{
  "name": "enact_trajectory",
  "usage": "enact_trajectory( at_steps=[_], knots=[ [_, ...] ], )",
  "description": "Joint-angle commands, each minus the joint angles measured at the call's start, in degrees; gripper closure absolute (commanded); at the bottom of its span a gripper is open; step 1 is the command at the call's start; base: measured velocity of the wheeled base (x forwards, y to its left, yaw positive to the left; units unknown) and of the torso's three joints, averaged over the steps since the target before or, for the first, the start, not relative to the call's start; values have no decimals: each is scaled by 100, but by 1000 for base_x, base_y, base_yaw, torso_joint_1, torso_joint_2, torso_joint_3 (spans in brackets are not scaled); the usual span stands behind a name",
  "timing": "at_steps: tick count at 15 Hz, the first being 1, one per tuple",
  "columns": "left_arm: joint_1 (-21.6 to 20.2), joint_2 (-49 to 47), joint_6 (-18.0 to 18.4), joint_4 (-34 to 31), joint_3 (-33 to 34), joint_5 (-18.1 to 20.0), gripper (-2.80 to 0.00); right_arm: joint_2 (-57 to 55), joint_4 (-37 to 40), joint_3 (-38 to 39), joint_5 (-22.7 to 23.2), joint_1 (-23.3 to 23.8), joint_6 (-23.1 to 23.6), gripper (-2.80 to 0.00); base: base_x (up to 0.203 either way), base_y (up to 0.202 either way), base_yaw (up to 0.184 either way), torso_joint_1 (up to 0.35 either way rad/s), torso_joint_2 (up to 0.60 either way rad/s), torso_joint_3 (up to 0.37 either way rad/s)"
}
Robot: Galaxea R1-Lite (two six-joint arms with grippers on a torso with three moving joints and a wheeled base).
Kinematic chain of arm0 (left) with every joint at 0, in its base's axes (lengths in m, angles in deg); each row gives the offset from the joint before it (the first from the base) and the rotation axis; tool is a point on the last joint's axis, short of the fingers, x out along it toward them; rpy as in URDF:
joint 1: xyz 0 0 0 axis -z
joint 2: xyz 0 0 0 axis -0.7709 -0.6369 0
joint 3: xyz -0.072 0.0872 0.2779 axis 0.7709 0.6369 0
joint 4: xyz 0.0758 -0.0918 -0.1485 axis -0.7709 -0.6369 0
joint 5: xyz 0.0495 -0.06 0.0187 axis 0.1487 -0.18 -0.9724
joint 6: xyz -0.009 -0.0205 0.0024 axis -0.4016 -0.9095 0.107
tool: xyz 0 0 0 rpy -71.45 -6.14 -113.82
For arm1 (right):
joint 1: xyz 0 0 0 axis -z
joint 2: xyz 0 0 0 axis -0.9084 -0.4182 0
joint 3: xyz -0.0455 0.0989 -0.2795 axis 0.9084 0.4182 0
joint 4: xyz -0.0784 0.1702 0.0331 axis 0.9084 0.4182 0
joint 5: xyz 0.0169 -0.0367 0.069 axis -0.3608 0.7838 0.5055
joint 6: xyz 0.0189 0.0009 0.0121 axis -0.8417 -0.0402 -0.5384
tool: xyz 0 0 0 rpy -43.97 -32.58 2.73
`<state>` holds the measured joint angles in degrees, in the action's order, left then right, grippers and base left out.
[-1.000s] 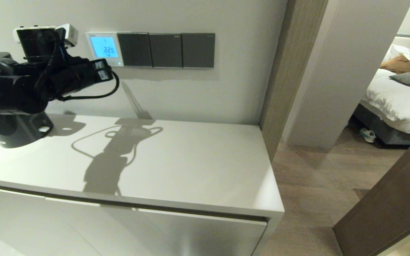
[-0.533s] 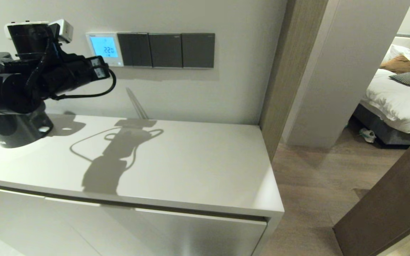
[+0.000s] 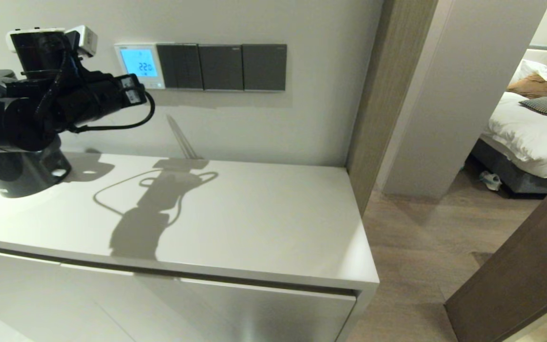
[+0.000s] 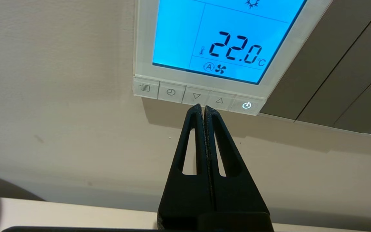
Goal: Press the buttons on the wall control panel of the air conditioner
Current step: Press the temperature decrease button
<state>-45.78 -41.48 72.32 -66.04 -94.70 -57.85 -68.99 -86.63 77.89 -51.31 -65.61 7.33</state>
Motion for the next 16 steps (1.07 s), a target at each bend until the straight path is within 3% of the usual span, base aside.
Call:
enact_trajectory(
  at_steps=[1, 16],
  knots=[
    [0, -29, -7, 13, -20, 3, 0, -8, 1, 9, 1, -2, -1, 0, 0, 0, 0, 0, 0, 0],
    [0, -281, -16, 5, -217, 3, 0, -8, 1, 9, 1, -2, -1, 0, 0, 0, 0, 0, 0, 0]
  ],
)
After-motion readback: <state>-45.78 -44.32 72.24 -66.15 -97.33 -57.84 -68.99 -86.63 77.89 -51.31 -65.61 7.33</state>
